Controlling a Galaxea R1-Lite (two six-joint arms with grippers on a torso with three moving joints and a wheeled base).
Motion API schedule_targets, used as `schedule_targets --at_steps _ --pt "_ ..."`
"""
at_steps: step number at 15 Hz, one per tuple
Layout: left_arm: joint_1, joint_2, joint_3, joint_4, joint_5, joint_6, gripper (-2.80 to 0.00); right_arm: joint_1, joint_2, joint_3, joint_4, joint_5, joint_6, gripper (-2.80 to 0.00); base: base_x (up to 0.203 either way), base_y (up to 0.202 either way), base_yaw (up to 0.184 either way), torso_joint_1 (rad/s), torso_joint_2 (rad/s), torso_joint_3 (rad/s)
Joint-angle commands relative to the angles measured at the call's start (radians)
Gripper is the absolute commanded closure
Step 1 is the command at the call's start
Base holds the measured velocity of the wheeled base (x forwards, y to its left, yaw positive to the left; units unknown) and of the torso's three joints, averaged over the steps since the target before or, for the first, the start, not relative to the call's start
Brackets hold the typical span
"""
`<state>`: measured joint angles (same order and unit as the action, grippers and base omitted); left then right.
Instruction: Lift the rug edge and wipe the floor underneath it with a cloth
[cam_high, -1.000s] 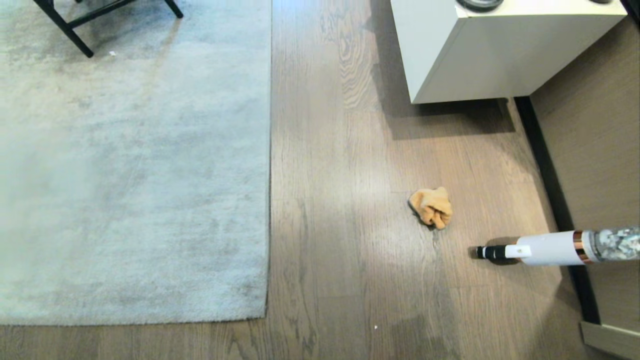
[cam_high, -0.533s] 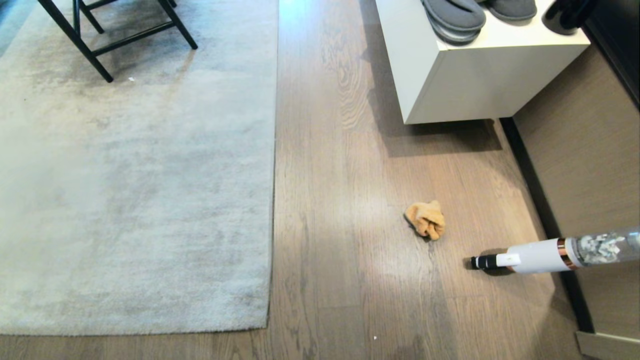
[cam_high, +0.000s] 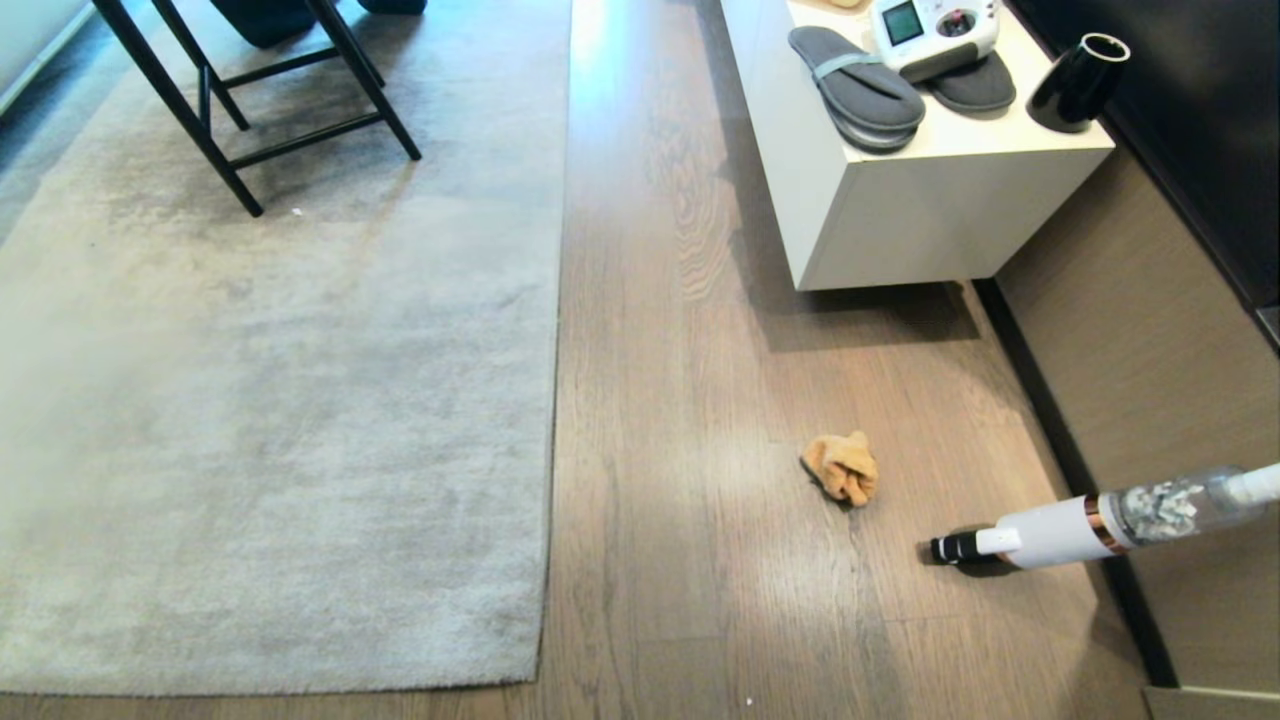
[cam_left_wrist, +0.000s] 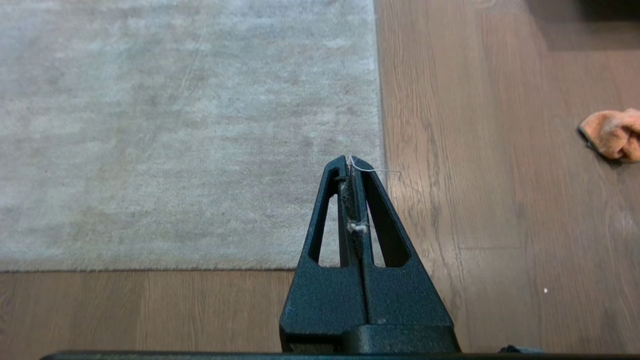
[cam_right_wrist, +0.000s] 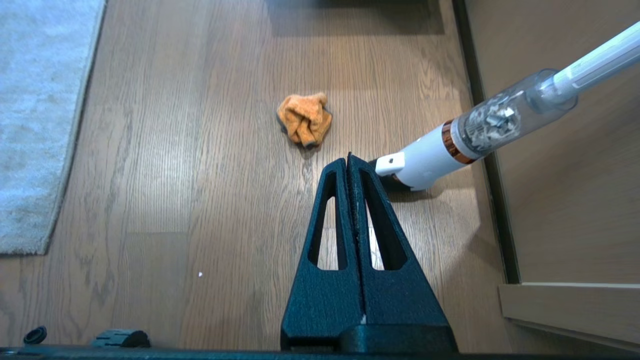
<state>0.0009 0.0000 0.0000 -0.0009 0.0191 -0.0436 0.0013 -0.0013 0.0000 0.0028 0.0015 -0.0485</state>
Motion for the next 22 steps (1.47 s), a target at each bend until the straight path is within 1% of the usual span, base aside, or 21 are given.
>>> schedule_targets --at_steps 1,22 --pt "0.001 0.000 0.000 -0.001 0.001 -0.001 0.00 0.000 0.001 0.000 0.000 0.000 -0.001 0.00 0.000 0.000 0.000 0.007 0.00 0.207" --pt "-0.001 0.000 0.000 -0.001 0.000 -0.004 0.00 0.000 0.001 0.000 0.000 0.000 -0.001 0.00 0.000 0.000 0.000 0.003 0.00 0.203"
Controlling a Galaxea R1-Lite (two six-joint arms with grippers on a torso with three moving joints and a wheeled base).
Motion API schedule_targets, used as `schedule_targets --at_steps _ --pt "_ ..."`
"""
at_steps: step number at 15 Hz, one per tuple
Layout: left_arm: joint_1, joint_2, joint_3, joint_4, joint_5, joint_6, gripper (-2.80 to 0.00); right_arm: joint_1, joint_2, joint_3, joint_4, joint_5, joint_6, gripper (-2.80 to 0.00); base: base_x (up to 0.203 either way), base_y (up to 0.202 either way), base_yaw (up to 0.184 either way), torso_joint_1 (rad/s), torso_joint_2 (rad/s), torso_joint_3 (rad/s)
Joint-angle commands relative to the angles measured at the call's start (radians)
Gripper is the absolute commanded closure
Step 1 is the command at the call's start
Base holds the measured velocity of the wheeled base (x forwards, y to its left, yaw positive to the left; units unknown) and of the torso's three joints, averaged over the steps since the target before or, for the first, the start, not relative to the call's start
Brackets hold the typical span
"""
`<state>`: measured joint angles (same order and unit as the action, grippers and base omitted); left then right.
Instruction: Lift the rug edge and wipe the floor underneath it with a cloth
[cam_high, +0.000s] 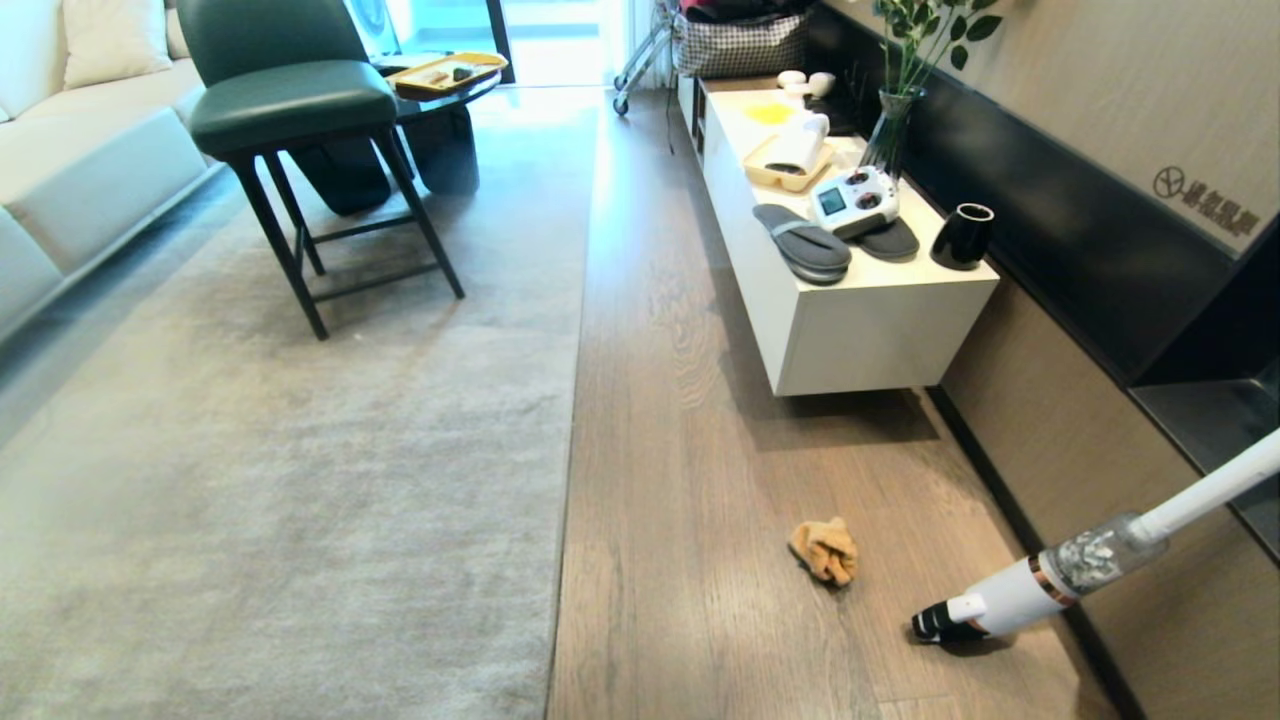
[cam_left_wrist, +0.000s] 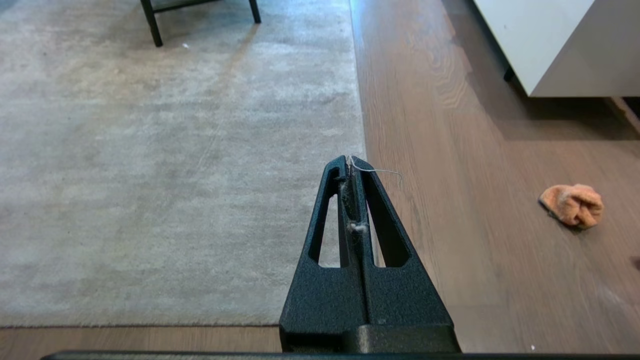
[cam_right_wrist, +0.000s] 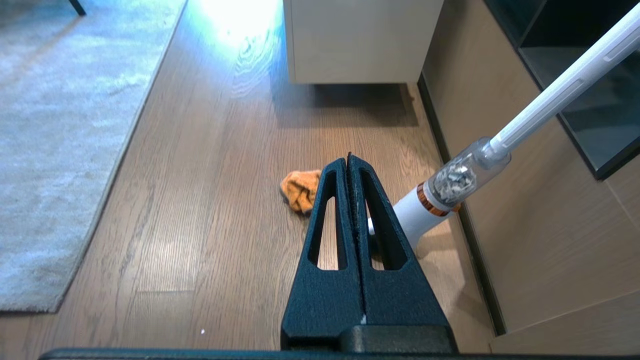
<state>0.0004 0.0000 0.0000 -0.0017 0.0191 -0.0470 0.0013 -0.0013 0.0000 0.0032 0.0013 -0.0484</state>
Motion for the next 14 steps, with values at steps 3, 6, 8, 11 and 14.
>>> schedule_targets --at_steps 3,6,8,11,14 --pt "0.000 0.000 0.000 0.000 -0.001 -0.001 0.00 0.000 0.001 0.000 0.000 0.000 -0.001 0.00 0.000 0.000 0.000 0.002 0.00 0.139" --pt "0.000 0.000 0.000 0.000 0.001 -0.001 0.00 0.000 0.001 0.000 0.000 0.000 -0.001 0.00 0.000 0.000 0.000 0.000 0.00 0.000" --pt "0.001 0.000 0.000 0.000 -0.001 -0.001 0.00 0.000 0.001 0.000 0.000 0.000 -0.001 0.00 0.000 0.000 0.000 0.000 0.00 0.000" --pt "0.001 0.000 0.000 0.000 0.001 0.001 0.00 0.000 0.001 0.000 0.000 0.000 -0.001 0.00 0.000 0.000 0.000 0.000 0.00 0.000" --pt "0.000 0.000 0.000 0.000 0.001 0.001 0.00 0.000 0.001 0.000 0.000 0.000 -0.001 0.00 0.000 0.000 0.000 0.008 0.00 0.064"
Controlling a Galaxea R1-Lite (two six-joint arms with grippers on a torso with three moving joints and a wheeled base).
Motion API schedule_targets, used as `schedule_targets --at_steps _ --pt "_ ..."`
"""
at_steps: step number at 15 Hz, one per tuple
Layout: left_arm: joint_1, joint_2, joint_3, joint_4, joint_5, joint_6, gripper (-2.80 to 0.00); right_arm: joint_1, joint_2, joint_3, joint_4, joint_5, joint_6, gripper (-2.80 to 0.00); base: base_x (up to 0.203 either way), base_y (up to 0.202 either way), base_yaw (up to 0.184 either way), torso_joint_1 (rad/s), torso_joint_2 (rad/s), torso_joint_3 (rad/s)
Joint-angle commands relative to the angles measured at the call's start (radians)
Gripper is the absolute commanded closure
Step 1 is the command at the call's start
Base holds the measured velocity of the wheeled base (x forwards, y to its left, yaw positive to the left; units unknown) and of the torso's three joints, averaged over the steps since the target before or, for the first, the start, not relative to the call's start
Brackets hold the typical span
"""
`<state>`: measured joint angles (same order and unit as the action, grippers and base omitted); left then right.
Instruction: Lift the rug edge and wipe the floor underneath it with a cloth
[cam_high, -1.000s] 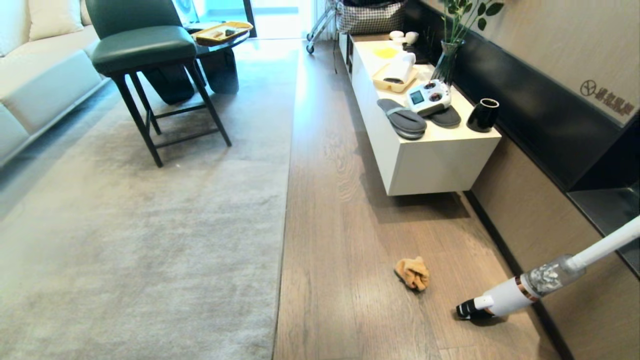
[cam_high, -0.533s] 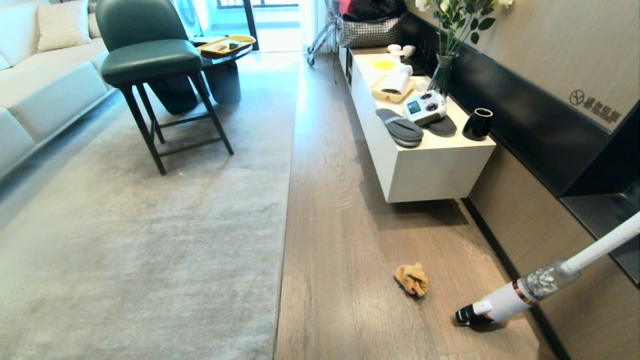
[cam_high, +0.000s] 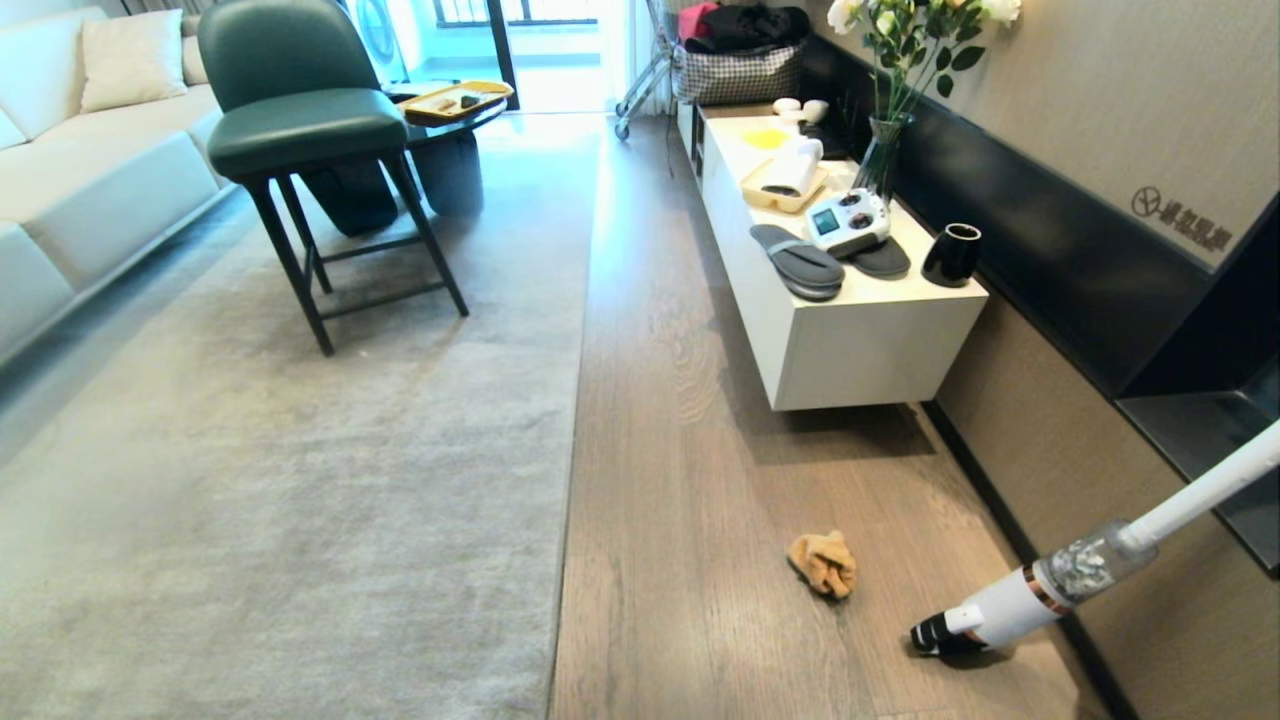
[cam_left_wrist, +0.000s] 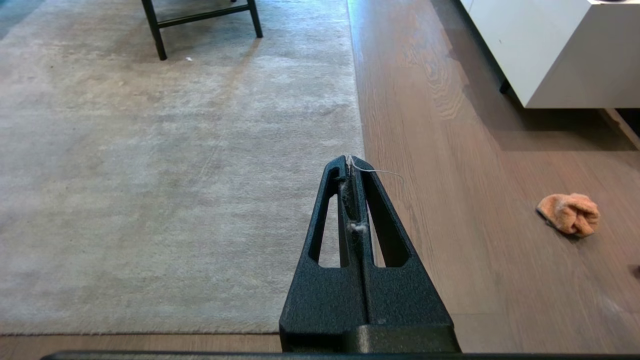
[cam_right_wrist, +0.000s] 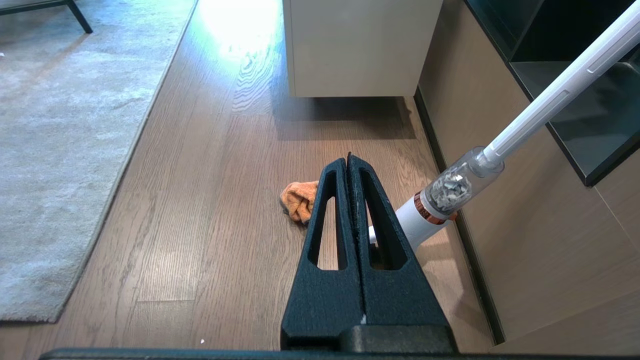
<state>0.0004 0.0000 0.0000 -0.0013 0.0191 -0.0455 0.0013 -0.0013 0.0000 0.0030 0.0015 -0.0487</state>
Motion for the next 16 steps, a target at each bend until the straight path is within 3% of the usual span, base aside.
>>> schedule_targets --at_steps 1,16 --pt "0.000 0.000 0.000 0.000 0.001 0.000 0.00 0.000 0.001 0.000 0.000 0.001 0.000 0.00 0.000 0.000 0.000 0.000 0.00 0.000" --pt "0.001 0.000 0.000 0.000 0.001 0.000 0.00 0.000 0.001 0.000 -0.001 0.000 0.001 0.00 0.000 0.000 0.000 0.000 0.00 0.000"
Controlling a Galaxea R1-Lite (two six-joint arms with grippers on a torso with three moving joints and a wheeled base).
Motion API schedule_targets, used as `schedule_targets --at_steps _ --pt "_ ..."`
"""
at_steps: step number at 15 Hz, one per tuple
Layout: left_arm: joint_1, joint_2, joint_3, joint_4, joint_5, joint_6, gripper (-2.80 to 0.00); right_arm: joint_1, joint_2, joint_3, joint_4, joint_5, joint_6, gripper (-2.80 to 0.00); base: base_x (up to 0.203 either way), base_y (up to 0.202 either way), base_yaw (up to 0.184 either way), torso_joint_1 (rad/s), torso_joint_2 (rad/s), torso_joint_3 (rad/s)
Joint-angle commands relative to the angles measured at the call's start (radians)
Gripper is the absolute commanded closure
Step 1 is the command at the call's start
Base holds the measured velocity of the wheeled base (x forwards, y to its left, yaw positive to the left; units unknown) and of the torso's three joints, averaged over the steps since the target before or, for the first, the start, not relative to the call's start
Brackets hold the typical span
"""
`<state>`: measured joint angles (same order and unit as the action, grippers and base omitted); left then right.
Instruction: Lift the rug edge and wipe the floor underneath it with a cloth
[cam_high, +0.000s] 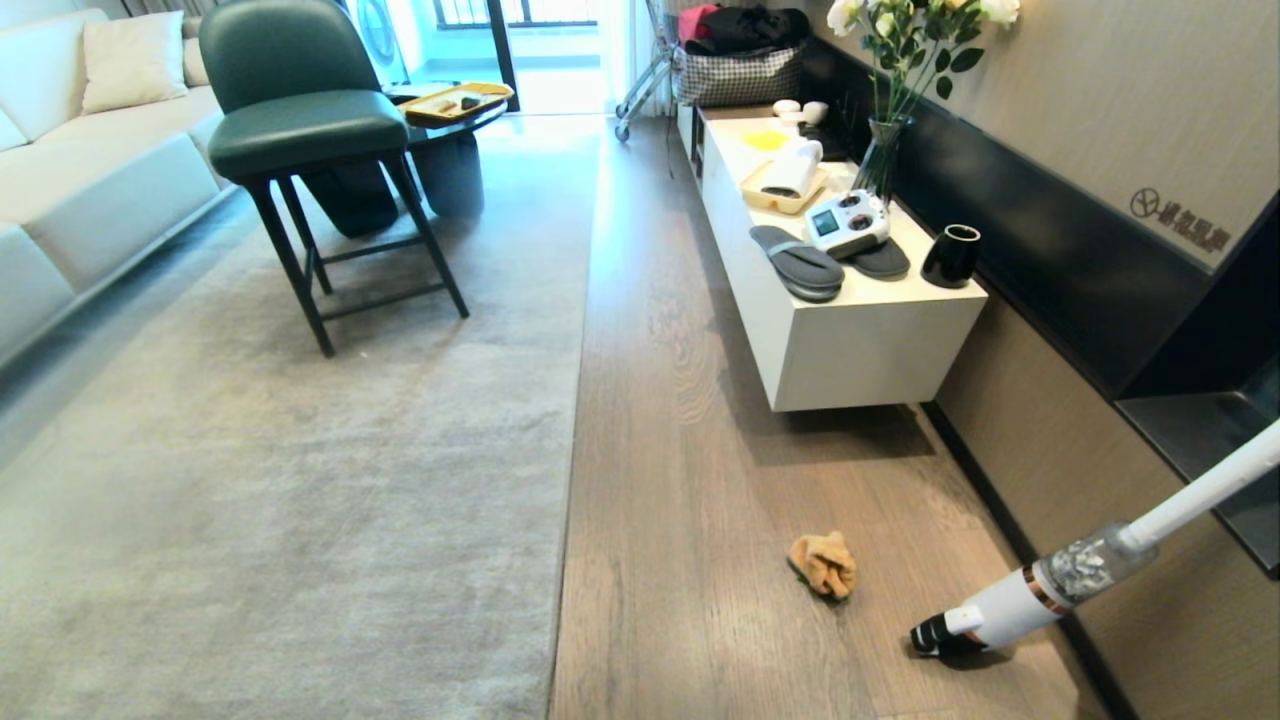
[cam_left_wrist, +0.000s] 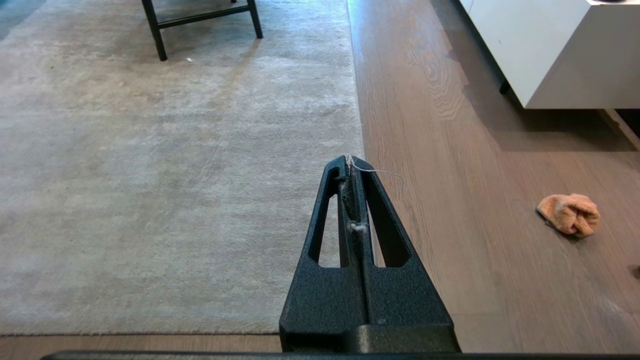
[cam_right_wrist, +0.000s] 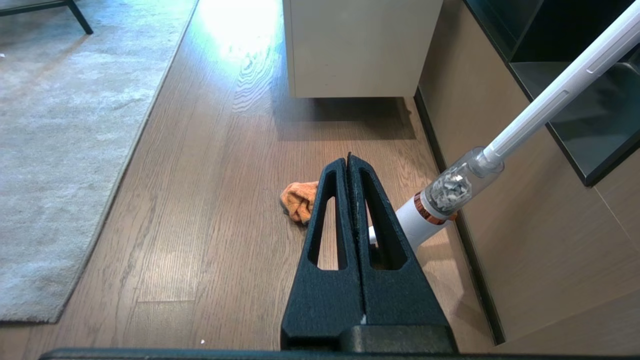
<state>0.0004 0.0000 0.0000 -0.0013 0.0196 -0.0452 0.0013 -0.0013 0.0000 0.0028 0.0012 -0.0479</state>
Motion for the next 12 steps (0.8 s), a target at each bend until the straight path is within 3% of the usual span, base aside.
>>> schedule_targets --at_steps 1,7,12 --pt "0.000 0.000 0.000 0.000 0.000 -0.001 0.00 0.000 0.001 0.000 -0.001 0.002 0.000 0.00 0.000 0.000 0.000 0.000 0.00 0.000" --pt "0.000 0.000 0.000 0.000 -0.001 -0.001 0.00 0.000 0.001 0.000 0.000 0.002 -0.003 0.00 0.000 0.000 0.000 -0.004 -0.01 -0.018" --pt "0.001 0.000 0.000 0.000 0.000 -0.001 0.00 0.000 0.001 0.000 0.000 0.002 -0.006 0.00 0.000 0.000 0.000 -0.041 -0.33 -0.390"
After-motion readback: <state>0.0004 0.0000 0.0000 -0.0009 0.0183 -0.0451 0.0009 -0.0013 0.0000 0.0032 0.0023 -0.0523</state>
